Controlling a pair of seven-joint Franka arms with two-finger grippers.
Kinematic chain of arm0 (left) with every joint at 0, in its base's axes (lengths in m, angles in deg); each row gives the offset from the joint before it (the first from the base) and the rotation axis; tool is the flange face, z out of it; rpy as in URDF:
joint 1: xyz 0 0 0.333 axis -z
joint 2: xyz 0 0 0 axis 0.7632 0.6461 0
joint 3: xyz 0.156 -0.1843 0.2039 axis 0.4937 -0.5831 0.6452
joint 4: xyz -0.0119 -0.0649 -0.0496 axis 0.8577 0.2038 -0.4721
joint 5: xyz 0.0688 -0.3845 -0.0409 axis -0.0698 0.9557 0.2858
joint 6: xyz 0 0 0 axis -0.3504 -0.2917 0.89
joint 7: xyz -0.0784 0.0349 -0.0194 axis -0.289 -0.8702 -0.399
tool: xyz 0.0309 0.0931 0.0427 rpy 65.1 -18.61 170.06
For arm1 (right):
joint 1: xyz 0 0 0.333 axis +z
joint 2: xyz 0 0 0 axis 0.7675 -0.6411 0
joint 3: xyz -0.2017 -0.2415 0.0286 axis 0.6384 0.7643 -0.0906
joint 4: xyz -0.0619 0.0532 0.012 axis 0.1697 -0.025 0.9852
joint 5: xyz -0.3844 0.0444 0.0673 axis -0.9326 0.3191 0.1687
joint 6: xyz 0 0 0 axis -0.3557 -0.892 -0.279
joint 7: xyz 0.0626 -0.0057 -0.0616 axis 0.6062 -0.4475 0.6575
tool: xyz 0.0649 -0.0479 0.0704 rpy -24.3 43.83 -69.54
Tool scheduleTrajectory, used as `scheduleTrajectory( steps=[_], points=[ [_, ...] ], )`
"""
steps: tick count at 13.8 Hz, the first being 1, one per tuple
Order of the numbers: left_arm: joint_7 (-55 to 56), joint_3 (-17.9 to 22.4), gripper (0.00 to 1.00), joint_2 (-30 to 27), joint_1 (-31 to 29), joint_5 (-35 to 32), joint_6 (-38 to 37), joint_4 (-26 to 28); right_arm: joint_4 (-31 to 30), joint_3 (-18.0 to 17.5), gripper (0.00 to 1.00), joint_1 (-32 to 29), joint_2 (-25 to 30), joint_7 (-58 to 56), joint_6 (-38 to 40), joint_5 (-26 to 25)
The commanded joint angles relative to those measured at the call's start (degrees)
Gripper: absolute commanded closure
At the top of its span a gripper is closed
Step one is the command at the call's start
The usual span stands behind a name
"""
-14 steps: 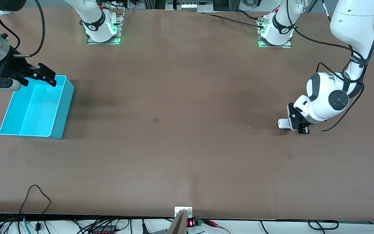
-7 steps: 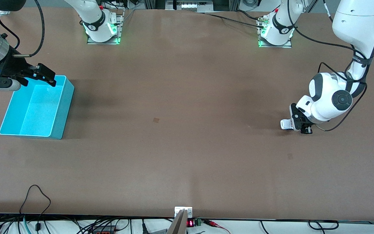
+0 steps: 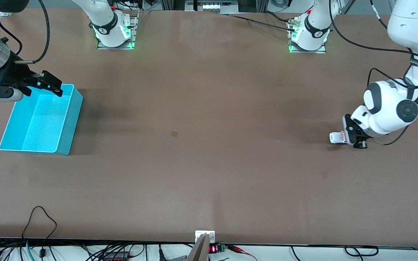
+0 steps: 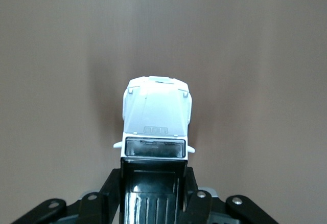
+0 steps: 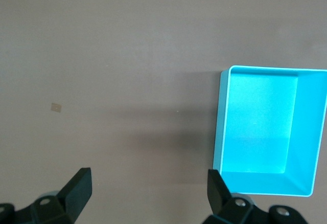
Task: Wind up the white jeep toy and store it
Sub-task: 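Drag the jeep backward along the table with the left gripper to wind it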
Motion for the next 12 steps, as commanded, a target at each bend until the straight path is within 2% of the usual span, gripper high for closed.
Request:
scheduleTrajectory(
  steps=[1, 7, 12],
  points=[
    [-4.4, -0.3, 0.86, 3.9, -5.0, -1.3, -0.9, -0.4, -1.1, -0.1, 0.0, -0.1, 1.5, -0.4, 0.3, -0.3],
    [-12.8, -0.2, 0.86, 6.0, -10.6, -1.3, -0.9, -3.3, -1.1, -0.1, 0.0, 0.0, 1.4, -0.4, 0.3, -0.3],
    [-14.0, -0.2, 0.85, 6.2, -10.8, -1.5, -0.8, -3.9, -1.1, -0.1, 0.0, 0.0, 1.4, -0.4, 0.3, -0.3]
  ],
)
